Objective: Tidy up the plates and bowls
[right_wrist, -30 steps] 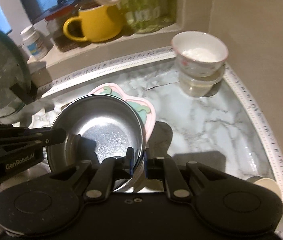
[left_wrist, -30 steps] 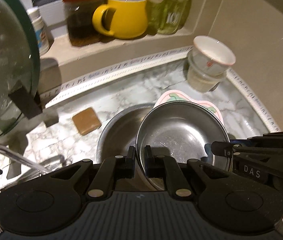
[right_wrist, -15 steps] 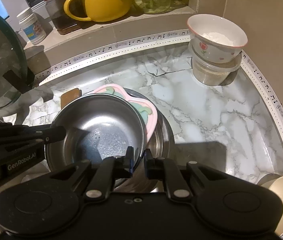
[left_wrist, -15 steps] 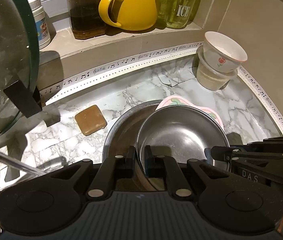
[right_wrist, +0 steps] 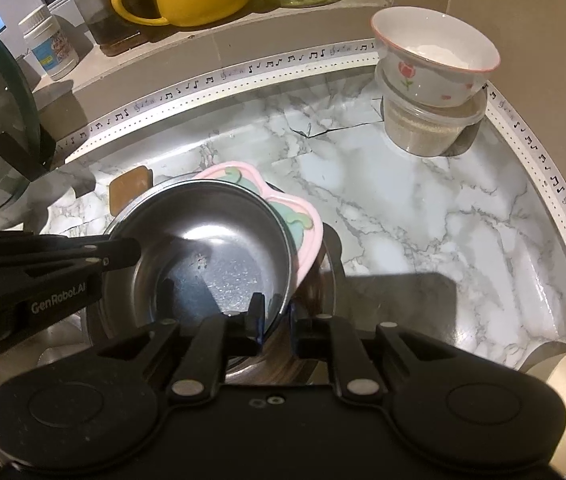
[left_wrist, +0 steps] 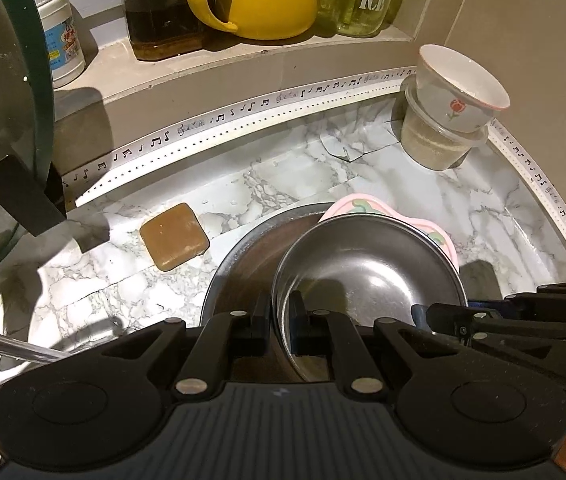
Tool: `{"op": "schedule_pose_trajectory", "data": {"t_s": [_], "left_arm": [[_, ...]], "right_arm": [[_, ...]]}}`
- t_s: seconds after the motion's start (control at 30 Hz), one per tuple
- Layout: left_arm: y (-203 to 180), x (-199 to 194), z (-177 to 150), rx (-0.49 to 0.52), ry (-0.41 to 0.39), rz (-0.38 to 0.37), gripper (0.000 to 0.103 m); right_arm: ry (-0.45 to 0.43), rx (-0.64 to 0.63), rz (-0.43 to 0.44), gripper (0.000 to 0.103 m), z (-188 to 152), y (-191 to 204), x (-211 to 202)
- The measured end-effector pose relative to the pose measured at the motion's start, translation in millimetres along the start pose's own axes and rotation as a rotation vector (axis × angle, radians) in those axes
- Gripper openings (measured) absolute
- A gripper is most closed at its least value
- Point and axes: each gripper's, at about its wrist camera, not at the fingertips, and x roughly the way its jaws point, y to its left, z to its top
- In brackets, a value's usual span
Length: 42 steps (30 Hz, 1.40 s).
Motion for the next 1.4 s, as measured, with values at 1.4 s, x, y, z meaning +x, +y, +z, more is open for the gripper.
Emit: {"op": "schedule_pose_trajectory", "data": {"t_s": [1.4], "left_arm": [[-32,-52,-13,0.086,-0.032,-0.13,0.042]], "right_arm": [[-0.113,-0.001,0.053,0.054,-26,-33,-83]]}}
